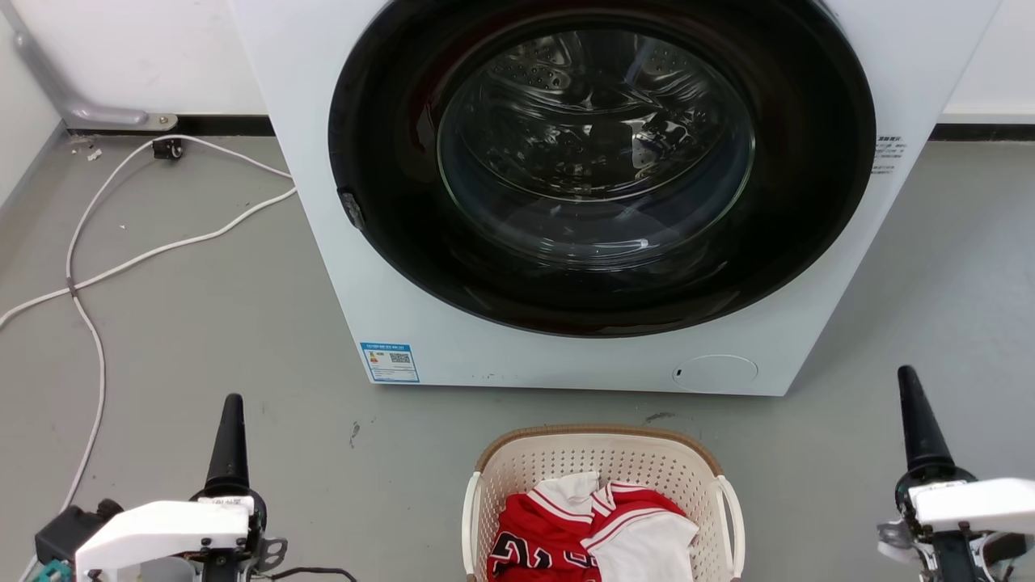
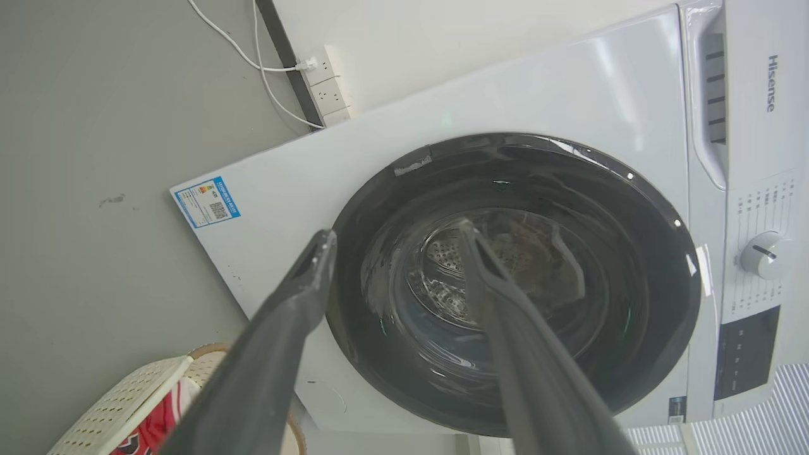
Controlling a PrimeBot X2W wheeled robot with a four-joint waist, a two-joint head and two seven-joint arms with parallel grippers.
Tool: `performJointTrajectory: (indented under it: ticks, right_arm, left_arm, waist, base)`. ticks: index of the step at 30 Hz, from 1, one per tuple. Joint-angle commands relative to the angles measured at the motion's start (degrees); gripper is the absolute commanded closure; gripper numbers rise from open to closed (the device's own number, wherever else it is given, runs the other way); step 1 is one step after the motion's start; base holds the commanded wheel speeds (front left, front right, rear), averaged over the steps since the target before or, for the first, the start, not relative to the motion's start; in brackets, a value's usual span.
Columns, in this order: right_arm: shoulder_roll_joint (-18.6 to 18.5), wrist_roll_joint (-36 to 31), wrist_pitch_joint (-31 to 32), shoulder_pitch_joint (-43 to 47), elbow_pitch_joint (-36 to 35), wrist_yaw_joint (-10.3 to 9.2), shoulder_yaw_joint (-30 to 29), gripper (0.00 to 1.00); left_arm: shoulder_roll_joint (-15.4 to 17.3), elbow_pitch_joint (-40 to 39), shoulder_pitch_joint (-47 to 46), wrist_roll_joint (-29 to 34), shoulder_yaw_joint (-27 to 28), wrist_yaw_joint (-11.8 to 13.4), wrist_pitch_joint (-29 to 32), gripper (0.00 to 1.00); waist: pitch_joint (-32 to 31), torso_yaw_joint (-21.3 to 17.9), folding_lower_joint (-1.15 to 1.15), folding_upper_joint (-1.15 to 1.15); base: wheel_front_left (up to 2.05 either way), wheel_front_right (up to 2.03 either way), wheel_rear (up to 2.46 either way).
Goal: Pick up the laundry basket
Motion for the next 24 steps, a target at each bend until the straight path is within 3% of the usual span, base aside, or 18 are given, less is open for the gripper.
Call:
performJointTrajectory:
  ticks: [1, 10, 24]
  right_arm:
    - [-0.3, -4.1, -0.7, -1.4, -2.4, 0.01, -0.3, 0.00]
    - [-0.3, -21.0, -2.5, -0.7, -8.8, 0.01, 1.4, 0.00]
    - [-0.3, -36.8, -5.0, 1.2, -13.6, 0.01, 5.1, 0.00]
  left_arm:
    - [0.2, -2.3, -0.3, 3.0, -0.2, 0.5, -0.6, 0.00]
    - [0.2, -7.0, 1.0, 14.8, -3.9, 2.0, -2.4, 0.00]
    - [0.2, -11.0, 2.0, 33.1, -10.2, 2.3, -5.0, 0.00]
  waist:
    - [0.1, 0.0, 0.00, 0.00]
    - [0.4, 0.0, 0.00, 0.00]
    - [0.8, -0.1, 0.00, 0.00]
  base:
    - [0.00, 0.00, 0.00]
    - [0.00, 0.00, 0.00]
    - [0.00, 0.00, 0.00]
